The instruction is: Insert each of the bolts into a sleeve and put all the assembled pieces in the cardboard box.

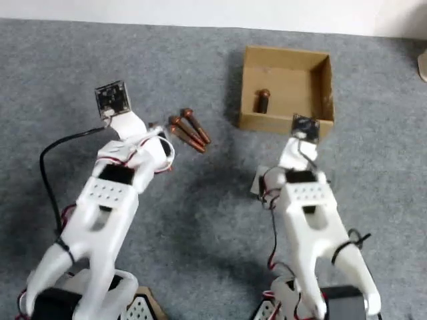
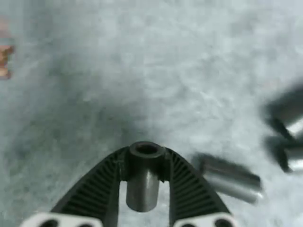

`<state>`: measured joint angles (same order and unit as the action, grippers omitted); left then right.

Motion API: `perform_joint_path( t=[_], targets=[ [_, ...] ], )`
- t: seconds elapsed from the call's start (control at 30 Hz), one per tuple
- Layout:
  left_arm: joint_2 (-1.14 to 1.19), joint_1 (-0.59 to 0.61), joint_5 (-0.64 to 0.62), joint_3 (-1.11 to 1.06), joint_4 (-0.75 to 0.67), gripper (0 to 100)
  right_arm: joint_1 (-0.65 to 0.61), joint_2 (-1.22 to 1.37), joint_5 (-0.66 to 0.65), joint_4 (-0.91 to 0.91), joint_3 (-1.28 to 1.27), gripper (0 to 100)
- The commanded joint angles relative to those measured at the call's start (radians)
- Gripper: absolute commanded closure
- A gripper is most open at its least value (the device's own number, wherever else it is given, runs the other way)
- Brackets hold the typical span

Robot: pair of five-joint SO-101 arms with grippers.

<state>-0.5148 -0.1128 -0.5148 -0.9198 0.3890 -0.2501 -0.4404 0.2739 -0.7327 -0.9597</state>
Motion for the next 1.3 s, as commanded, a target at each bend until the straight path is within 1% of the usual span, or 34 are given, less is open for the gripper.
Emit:
perform_joint_path(
  t=[0.0,0.1,0.2,0.37,0.43,0.5,0.57,0.63,0.73,0.9,1.03,1.13,1.27],
  targets=[
    [-0.099,-0.047,0.074,0.007,-0.044,100,-0.094,-0.116,-0.087,0.133,-0.105,99.5],
    [-0.131,-0.059,0.147,0.004,-0.060,100,-0.162,-0.203,-0.132,0.278,-0.248,99.5],
    [-0.154,-0.059,0.207,0.002,-0.078,100,-0.199,-0.318,-0.203,0.447,-0.394,99.5],
    [-0.197,-0.073,0.219,-0.024,-0.095,100,-0.206,-0.544,-0.298,0.763,-0.642,99.5],
    [-0.213,-0.101,0.221,-0.067,-0.169,100,-0.206,-0.638,-0.319,0.889,-0.742,99.5],
    [-0.229,-0.133,0.224,-0.122,-0.284,100,-0.205,-0.727,-0.324,0.981,-0.834,99.5],
    [-0.251,-0.154,0.224,-0.176,-0.407,100,-0.199,-0.809,-0.319,0.943,-0.878,99.5],
    [-0.271,-0.173,0.224,-0.222,-0.502,100,-0.199,-0.874,-0.318,0.891,-0.865,99.5],
    [-0.295,-0.197,0.222,-0.248,-0.577,100,-0.202,-0.960,-0.321,0.800,-0.863,99.4],
    [-0.351,-0.252,0.218,-0.206,-0.588,100,-0.226,-1.053,-0.322,0.674,-0.863,99.4],
    [-0.398,-0.328,0.216,-0.193,-0.583,100,-0.265,-1.098,-0.322,0.598,-0.863,99.4],
    [-0.423,-0.374,0.216,-0.196,-0.583,100,-0.274,-1.118,-0.322,0.579,-0.863,99.4],
    [-0.435,-0.404,0.216,-0.213,-0.582,100,-0.274,-1.124,-0.322,0.579,-0.863,99.4]
  ],
)
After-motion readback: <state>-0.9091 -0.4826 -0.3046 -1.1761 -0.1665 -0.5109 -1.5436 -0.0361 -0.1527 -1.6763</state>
